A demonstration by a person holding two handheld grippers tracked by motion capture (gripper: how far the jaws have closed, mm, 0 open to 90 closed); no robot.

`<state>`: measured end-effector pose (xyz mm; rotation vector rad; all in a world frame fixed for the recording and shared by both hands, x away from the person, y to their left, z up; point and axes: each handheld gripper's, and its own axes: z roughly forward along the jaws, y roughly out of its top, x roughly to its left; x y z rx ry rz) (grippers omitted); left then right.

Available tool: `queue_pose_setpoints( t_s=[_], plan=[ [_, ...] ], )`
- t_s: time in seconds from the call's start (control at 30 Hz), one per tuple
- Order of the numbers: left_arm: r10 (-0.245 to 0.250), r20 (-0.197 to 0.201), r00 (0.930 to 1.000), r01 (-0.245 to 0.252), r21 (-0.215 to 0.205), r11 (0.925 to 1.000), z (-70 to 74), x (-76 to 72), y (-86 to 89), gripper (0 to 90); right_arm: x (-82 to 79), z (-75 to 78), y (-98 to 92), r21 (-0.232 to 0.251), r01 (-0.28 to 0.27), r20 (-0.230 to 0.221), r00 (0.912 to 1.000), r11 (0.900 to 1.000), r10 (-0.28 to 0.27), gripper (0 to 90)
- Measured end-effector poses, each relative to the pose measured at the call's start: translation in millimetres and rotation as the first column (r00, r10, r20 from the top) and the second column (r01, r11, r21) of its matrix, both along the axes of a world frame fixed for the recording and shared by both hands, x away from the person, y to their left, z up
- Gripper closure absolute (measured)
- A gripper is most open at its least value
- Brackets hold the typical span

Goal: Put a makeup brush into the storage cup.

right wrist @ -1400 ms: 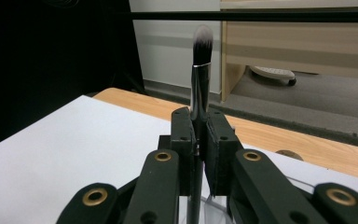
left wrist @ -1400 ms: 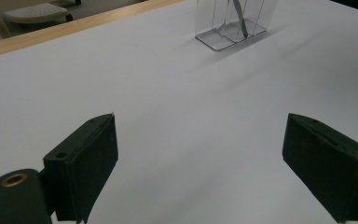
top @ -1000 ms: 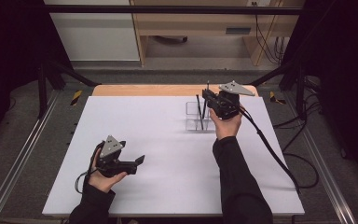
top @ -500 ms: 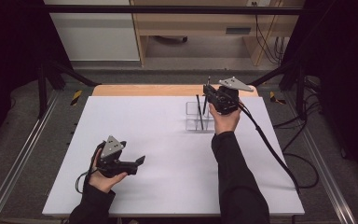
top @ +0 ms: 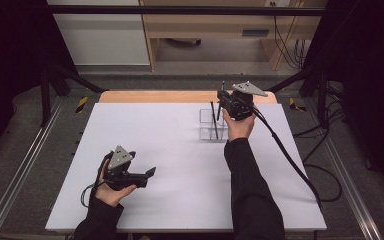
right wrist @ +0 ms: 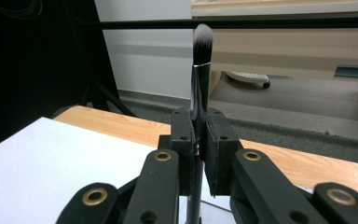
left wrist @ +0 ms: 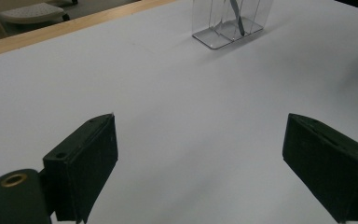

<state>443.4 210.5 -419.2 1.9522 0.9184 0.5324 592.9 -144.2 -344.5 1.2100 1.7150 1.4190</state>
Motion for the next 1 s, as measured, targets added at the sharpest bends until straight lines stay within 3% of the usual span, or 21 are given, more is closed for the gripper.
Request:
queue_pose_setpoints(
  t_s=[0.5,1.0],
  plan=[
    [-0.001,0.000,1.0000,0.001,0.000,1.0000,0.0,-0.1,-0.1,9.5,6.0,-13.1,4.4,-0.031,0.011,-0.022,0.9997,0.999,-0.011,84.1],
    [-0.003,0.003,1.0000,0.003,0.000,1.0000,0.0,-0.3,-0.3,9.5,8.2,-26.8,8.0,-0.019,0.008,-0.054,0.9985,1.000,-0.009,84.1]
  ],
)
